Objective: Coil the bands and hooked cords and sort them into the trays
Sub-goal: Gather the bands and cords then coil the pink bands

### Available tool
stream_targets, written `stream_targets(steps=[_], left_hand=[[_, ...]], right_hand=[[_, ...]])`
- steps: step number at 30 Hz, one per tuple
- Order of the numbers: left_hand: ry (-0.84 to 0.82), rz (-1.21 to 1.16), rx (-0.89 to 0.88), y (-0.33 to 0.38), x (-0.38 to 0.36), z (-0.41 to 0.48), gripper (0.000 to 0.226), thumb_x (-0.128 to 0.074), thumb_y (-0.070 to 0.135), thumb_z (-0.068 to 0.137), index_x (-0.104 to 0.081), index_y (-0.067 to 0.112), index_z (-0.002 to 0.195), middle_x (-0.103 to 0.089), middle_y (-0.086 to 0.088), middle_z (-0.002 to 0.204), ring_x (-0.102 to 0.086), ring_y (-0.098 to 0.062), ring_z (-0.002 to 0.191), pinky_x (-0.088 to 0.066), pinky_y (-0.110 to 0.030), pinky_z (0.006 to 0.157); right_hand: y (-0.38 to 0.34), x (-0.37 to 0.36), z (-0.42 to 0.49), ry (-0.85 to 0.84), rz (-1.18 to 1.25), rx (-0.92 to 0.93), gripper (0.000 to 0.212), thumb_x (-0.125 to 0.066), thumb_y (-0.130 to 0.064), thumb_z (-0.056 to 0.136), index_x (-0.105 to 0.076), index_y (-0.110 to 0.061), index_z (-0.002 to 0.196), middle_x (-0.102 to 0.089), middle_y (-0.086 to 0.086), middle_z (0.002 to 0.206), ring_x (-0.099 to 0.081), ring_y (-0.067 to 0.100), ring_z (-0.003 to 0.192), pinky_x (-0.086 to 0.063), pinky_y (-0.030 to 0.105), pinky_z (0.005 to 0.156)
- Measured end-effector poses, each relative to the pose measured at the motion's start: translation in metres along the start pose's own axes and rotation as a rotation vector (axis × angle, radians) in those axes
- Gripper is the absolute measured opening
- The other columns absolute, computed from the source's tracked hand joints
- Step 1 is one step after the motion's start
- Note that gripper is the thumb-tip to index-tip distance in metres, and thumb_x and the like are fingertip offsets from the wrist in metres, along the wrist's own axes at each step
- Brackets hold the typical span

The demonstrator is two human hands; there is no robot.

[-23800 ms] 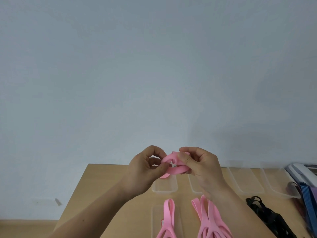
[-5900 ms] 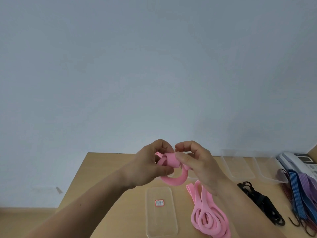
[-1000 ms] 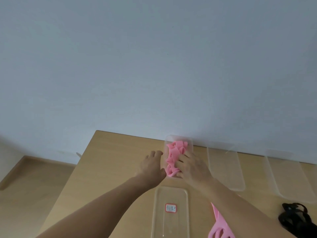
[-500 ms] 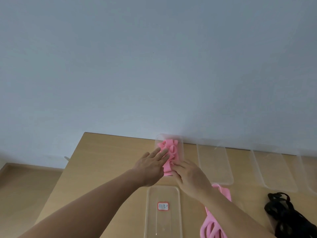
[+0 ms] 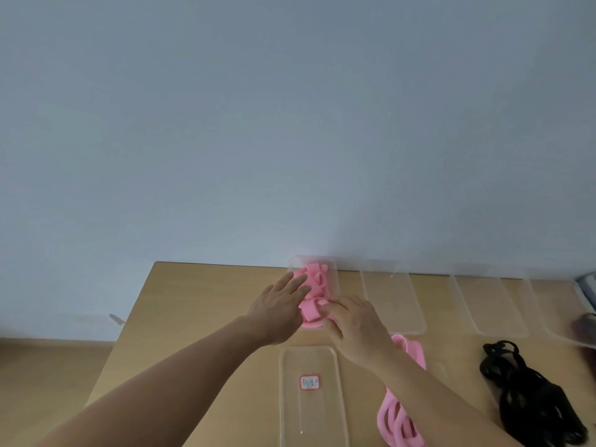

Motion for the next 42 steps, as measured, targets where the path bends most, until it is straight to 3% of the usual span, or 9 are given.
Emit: stream_targets(steps=[5, 9, 16, 20, 22, 25, 32, 37, 42], left_hand=[[0.102, -0.200, 0.010, -0.004, -0.001, -0.027, 0.053, -0.045, 0.024, 0.098, -0.034, 0.022, 0.150, -0.030, 0.002, 0.158, -0.024, -0.020, 0.146, -0.030, -0.036, 0.116], [0.105, -0.241, -0.022, -0.011, -0.015, -0.054, 0.053, -0.046, 0.021, 0.096, -0.038, 0.022, 0.148, -0.037, 0.002, 0.153, -0.033, -0.020, 0.140, -0.032, -0.032, 0.112], [0.036, -0.277, 0.014, -0.032, -0.041, -0.090, 0.049, -0.047, 0.023, 0.095, -0.045, 0.020, 0.144, -0.039, 0.003, 0.151, -0.035, -0.019, 0.138, -0.033, -0.030, 0.111], [-0.067, -0.376, 0.086, -0.037, -0.055, -0.104, 0.047, -0.048, 0.027, 0.095, -0.047, 0.020, 0.142, -0.044, 0.000, 0.146, -0.047, -0.019, 0.129, -0.039, -0.031, 0.106], [-0.111, -0.415, 0.118, -0.037, -0.060, -0.107, 0.048, -0.049, 0.028, 0.095, -0.046, 0.020, 0.142, -0.046, -0.001, 0.144, -0.051, -0.019, 0.125, -0.041, -0.031, 0.104], [-0.174, -0.474, 0.161, -0.035, -0.064, -0.108, 0.052, -0.050, 0.025, 0.092, -0.046, 0.017, 0.143, -0.050, -0.004, 0.142, -0.054, -0.020, 0.123, -0.042, -0.031, 0.104], [-0.193, -0.559, 0.209, -0.036, -0.062, -0.111, 0.052, -0.052, 0.021, 0.092, -0.045, 0.013, 0.143, -0.054, -0.004, 0.139, -0.056, -0.022, 0.121, -0.044, -0.031, 0.103], [-0.202, -0.633, 0.258, -0.040, -0.060, -0.112, 0.050, -0.051, 0.020, 0.093, -0.045, 0.012, 0.142, -0.061, -0.003, 0.127, -0.057, -0.021, 0.116, -0.046, -0.025, 0.094], [-0.193, -0.711, 0.313, -0.045, -0.055, -0.112, 0.047, -0.051, 0.020, 0.094, -0.047, 0.008, 0.139, -0.067, -0.003, 0.110, -0.064, -0.022, 0.100, -0.050, -0.026, 0.083]], right_hand=[[-0.015, 0.010, -0.003, -0.009, 0.017, -0.142, 0.031, -0.054, -0.024, 0.096, -0.065, -0.019, 0.125, -0.061, -0.003, 0.127, -0.053, 0.021, 0.117, -0.043, 0.033, 0.098], [-0.031, 0.001, -0.020, -0.092, 0.019, -0.264, 0.039, -0.048, -0.030, 0.098, -0.055, -0.023, 0.136, -0.052, -0.008, 0.138, -0.045, 0.017, 0.125, -0.036, 0.028, 0.104], [-0.048, -0.027, -0.064, -0.184, 0.045, -0.648, 0.023, -0.050, -0.030, 0.090, -0.059, -0.017, 0.106, -0.060, 0.000, 0.109, -0.056, 0.025, 0.106, -0.047, 0.038, 0.085], [-0.056, -0.050, -0.086, -0.300, 0.030, -0.899, 0.065, -0.059, -0.061, 0.080, -0.049, -0.015, 0.126, -0.054, 0.007, 0.122, -0.053, 0.028, 0.114, -0.043, 0.036, 0.089], [-0.060, -0.059, -0.091, -0.337, 0.039, -0.987, 0.081, -0.063, -0.070, 0.070, -0.046, -0.013, 0.125, -0.050, 0.007, 0.124, -0.051, 0.029, 0.115, -0.042, 0.036, 0.083], [-0.067, -0.070, -0.091, -0.368, -0.014, -1.039, 0.089, -0.068, -0.071, 0.061, -0.044, -0.012, 0.123, -0.046, 0.007, 0.121, -0.048, 0.026, 0.111, -0.040, 0.033, 0.074], [-0.064, -0.071, -0.092, -0.347, 0.000, -1.113, 0.099, -0.075, -0.072, 0.049, -0.043, -0.012, 0.121, -0.048, 0.008, 0.121, -0.052, 0.027, 0.111, -0.045, 0.034, 0.081], [-0.057, -0.065, -0.096, -0.297, 0.155, -1.072, 0.069, -0.071, -0.063, 0.067, -0.050, -0.015, 0.112, -0.053, 0.004, 0.111, -0.060, 0.026, 0.100, -0.049, 0.036, 0.076], [-0.056, -0.055, -0.091, -0.199, 0.350, -1.012, 0.026, -0.065, -0.042, 0.080, -0.048, -0.022, 0.084, -0.059, -0.007, 0.081, -0.059, 0.012, 0.071, -0.050, 0.032, 0.066]])
Point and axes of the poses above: each hand's wrist, its own z-axis towards the middle knuckle, its own x-axis out of the back of the hand, y = z × x, the point moved 4 cm from there along z, towards the middle knuckle
